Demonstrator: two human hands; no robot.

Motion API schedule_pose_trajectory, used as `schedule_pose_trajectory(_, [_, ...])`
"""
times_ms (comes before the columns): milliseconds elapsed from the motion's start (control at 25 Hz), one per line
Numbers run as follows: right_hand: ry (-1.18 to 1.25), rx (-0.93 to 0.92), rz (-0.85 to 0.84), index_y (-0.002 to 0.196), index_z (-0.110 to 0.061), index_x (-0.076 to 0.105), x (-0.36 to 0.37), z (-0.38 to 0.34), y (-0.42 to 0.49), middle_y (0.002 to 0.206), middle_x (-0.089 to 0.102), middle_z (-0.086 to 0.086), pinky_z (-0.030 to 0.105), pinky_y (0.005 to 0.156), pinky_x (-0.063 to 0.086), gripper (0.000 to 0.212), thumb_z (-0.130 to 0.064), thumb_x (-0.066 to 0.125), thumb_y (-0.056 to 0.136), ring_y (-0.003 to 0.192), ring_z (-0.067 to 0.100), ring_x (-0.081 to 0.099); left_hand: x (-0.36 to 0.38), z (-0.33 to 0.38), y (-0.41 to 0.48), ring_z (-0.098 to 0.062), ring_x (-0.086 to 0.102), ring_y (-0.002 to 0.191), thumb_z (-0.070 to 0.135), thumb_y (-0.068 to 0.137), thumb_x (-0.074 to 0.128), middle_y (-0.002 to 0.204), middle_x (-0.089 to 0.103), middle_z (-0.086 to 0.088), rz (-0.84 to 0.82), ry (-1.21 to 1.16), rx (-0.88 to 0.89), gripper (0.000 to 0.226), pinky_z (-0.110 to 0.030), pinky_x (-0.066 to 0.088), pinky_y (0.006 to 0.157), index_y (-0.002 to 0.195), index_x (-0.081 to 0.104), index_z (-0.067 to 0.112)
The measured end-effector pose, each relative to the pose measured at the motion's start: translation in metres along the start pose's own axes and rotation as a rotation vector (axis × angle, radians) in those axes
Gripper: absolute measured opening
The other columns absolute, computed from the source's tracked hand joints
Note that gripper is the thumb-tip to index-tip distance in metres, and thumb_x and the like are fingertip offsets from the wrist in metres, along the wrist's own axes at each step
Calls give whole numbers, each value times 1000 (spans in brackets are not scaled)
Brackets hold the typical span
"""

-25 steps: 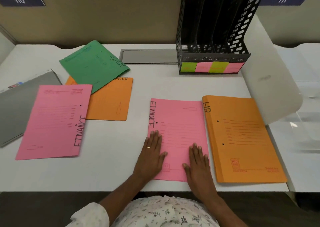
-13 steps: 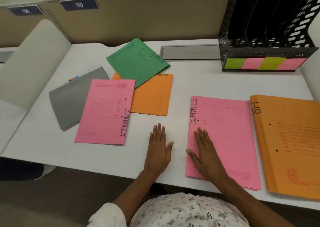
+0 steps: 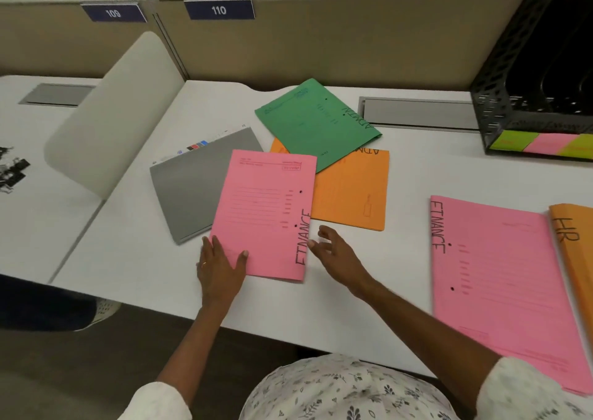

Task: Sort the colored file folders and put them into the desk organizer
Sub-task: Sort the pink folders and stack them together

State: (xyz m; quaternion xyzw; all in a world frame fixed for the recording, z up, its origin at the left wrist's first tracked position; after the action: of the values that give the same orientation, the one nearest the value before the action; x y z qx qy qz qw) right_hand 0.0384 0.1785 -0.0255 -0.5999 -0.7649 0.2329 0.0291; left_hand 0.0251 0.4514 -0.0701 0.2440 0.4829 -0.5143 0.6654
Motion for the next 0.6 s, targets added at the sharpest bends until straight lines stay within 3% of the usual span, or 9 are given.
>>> schedule_pose_trajectory(160, [162, 52, 48, 144, -20, 43, 28, -13, 23, 145, 55, 6, 24, 84, 53, 57, -28, 70, 94, 117, 18, 59, -24, -28, 26, -39, 43, 136, 42, 94, 65, 149, 47, -17, -19, -133, 8, 78, -56, 41, 108, 154, 31, 7])
schedule_pose_trajectory(280, [242, -7, 92, 146, -29, 39, 28, -8, 22, 142, 57, 3, 30, 89, 59, 78, -21, 83, 83, 121, 19, 61, -33, -32, 30, -27, 59, 115, 35, 94, 68, 140, 55, -13, -83, -268, 0, 70, -45, 51, 97, 151, 37, 12])
schedule_pose_trajectory(360, [328, -52, 102, 150, -35, 33, 24, -11, 9, 138, 60, 0, 26, 87, 60, 87, -18, 84, 82, 123, 17, 62, -32, -28, 20, -19, 59, 107, 35, 93, 69, 140, 54, -12, -143, -322, 54, 67, -35, 51, 88, 150, 40, 15])
schedule_pose_trajectory(440, [363, -85, 150, 151, -37, 33, 17, -22, -8, 131, 67, -1, 24, 84, 60, 83, -16, 80, 85, 118, 17, 66, -28, -14, 3, -23, 52, 125, 40, 91, 69, 151, 43, -9, -173, -340, 162, 71, -39, 49, 97, 150, 38, 19])
schedule_pose_trajectory(520, [398, -128, 200, 146, -33, 42, 8, -38, -24, 121, 74, -3, 31, 86, 61, 71, -12, 77, 87, 109, 18, 72, -31, 10, -5, -23, 34, 144, 41, 92, 68, 160, 32, -3, -149, -324, 327, 73, -50, 42, 111, 153, 34, 21])
schedule_pose_trajectory(600, [441, -160, 271, 135, -26, 55, -6, -56, -39, 117, 75, -2, 35, 85, 61, 56, -9, 76, 86, 105, 21, 73, -48, 51, -1, -21, 29, 146, 31, 95, 66, 160, 31, -2, -56, -348, 521, 67, -55, 41, 113, 154, 34, 20])
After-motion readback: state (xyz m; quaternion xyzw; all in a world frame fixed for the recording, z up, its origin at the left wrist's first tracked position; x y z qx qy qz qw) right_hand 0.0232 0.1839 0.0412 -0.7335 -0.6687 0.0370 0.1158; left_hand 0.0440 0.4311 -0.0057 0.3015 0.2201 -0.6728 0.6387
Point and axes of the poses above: each hand's wrist, its own y-axis towards the middle knuckle, its own x-axis out of the palm, z = x × y, the point moved 1 cm from there along y, towards the middle knuckle
